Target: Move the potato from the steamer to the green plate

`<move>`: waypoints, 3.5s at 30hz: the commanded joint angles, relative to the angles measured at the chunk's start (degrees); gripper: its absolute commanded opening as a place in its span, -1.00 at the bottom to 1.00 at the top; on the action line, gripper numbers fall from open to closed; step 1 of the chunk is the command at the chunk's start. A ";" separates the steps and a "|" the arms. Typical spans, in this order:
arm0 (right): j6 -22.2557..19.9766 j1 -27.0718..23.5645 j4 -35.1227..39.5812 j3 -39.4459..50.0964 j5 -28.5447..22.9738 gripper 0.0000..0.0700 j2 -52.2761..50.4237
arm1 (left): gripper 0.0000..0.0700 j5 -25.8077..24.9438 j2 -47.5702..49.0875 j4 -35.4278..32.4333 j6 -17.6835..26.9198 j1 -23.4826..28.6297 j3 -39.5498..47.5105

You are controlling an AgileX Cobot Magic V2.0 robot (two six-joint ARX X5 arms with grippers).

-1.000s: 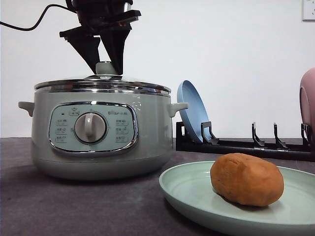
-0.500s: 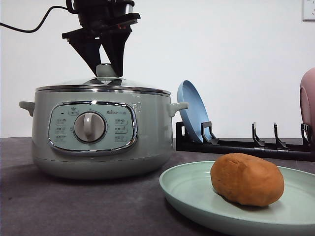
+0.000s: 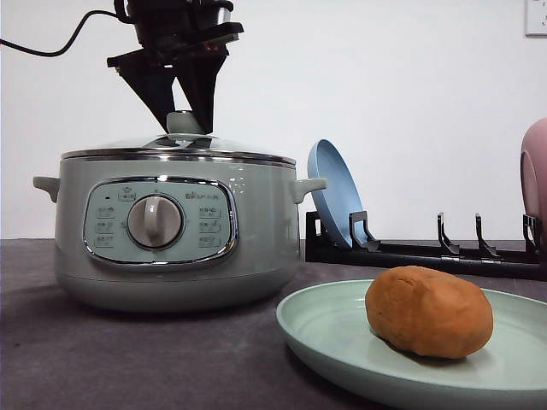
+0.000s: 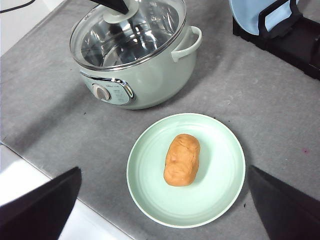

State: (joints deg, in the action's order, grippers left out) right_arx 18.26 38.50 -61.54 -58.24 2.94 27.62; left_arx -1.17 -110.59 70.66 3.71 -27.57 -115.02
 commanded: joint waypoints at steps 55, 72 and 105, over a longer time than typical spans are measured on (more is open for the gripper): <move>-2.31 0.37 2.22 -0.72 0.04 1.00 0.22 | 0.82 -0.49 47.59 -11.95 -10.28 -12.89 28.72; -5.42 0.37 3.26 -0.72 0.02 1.00 0.24 | 0.82 -0.48 70.93 -29.61 -17.04 -13.38 55.80; -5.42 0.37 3.43 -0.72 0.00 -0.97 0.22 | -0.93 -0.52 77.34 -45.68 -14.36 7.91 69.85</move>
State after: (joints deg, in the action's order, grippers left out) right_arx 13.28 38.50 -58.87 -58.24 3.01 27.62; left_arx -1.76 -33.62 28.29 -12.29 -21.52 -47.34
